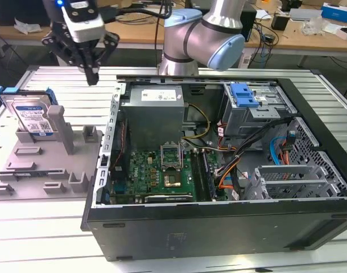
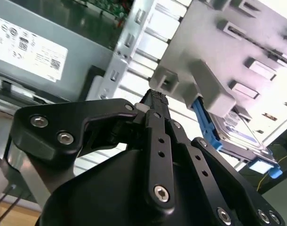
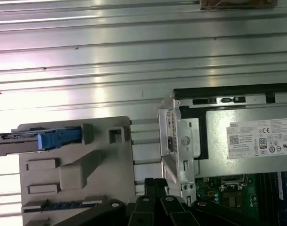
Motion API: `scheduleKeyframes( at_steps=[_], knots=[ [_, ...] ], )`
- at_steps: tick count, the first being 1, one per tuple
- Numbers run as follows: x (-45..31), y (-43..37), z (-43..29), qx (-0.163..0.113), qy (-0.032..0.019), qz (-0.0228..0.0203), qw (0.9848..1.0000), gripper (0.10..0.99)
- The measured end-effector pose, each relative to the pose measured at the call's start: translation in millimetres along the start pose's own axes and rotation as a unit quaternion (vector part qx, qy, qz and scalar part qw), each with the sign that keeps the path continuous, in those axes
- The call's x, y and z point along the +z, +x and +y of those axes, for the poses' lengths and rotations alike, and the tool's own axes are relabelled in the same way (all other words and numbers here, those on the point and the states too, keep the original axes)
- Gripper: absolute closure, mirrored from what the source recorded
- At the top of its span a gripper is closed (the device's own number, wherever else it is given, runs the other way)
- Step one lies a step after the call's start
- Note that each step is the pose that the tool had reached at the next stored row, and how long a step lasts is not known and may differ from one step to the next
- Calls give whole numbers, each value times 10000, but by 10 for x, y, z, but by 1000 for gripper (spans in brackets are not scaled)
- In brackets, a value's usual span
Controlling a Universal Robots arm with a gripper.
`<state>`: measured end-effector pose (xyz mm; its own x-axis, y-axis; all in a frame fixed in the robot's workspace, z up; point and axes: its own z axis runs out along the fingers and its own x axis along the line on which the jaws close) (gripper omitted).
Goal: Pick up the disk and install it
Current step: 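Reach for the disk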
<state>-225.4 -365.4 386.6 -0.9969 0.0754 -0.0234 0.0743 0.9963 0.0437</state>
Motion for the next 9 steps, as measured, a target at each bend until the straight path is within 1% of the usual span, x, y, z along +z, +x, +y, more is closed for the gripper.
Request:
scheduleKeyframes(
  at_steps=[1, 3, 9],
  knots=[
    [2, 50, 13, -1, 0, 0, 10000, 980],
    [9, 203, 48, -1, 0, 0, 10000, 980],
    [23, 501, 120, -1, 0, 0, 10000, 980]
  ],
)
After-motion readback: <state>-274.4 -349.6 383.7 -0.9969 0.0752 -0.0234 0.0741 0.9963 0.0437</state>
